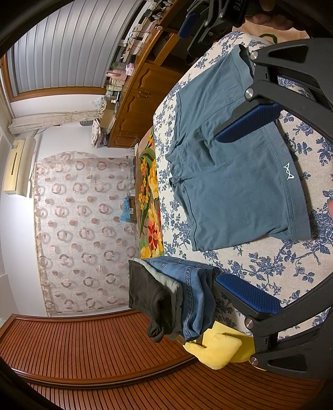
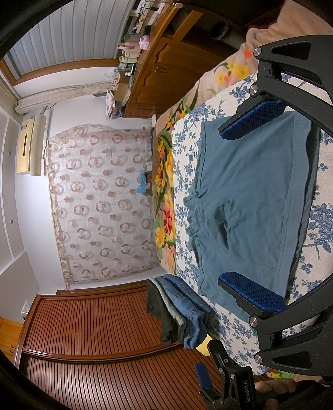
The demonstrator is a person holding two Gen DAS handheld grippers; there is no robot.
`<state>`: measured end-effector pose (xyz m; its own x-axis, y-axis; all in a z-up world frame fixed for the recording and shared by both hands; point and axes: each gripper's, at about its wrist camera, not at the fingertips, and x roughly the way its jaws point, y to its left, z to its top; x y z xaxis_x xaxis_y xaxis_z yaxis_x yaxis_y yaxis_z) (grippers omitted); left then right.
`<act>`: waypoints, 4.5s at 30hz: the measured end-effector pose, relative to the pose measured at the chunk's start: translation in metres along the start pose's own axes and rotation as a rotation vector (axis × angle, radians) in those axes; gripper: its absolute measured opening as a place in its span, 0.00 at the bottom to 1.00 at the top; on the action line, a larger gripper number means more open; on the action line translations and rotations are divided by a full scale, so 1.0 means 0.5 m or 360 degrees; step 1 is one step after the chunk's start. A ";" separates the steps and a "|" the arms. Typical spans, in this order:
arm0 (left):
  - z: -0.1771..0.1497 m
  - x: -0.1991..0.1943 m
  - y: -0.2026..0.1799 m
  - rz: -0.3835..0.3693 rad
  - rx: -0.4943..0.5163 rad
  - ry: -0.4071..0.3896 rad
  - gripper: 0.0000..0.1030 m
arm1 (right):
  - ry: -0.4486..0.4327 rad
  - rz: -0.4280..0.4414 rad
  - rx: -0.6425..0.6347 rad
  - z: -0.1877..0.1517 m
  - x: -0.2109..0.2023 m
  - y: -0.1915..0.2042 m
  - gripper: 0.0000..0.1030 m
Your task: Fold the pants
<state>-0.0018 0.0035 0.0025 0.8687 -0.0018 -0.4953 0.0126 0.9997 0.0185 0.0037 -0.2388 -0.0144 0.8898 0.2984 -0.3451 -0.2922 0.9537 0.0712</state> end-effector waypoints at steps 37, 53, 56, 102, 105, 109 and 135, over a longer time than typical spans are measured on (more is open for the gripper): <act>-0.068 0.067 0.095 0.0035 -0.0107 0.0242 0.99 | 0.0226 0.0028 -0.0037 -0.011 0.041 -0.037 1.00; -0.132 0.080 0.102 -0.0148 -0.0111 0.0390 0.93 | 0.0422 0.0051 -0.0038 -0.011 0.040 -0.041 1.00; -0.141 0.078 0.100 -0.0201 -0.0127 0.0410 0.92 | 0.0448 0.0062 -0.0039 -0.011 0.037 -0.044 1.00; -0.035 0.058 0.016 -0.0486 -0.0016 0.0324 0.08 | 0.0446 0.0077 -0.0060 0.025 0.032 -0.060 0.89; 0.007 0.057 -0.026 -0.0546 0.0059 0.0275 0.08 | 0.0431 0.0080 -0.0056 0.030 0.027 -0.064 0.86; 0.048 0.066 -0.081 -0.0631 0.0146 0.0248 0.08 | 0.0400 0.0069 -0.0051 0.036 0.012 -0.072 0.84; 0.077 0.164 -0.277 -0.0806 0.0354 0.0371 0.36 | 0.0346 -0.0050 0.0050 0.021 -0.023 -0.108 0.71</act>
<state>0.0867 -0.1361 -0.0071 0.5964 -0.4468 -0.6668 0.5219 0.8471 -0.1007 0.0131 -0.2934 -0.0046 0.8008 0.2569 -0.5410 -0.2516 0.9640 0.0854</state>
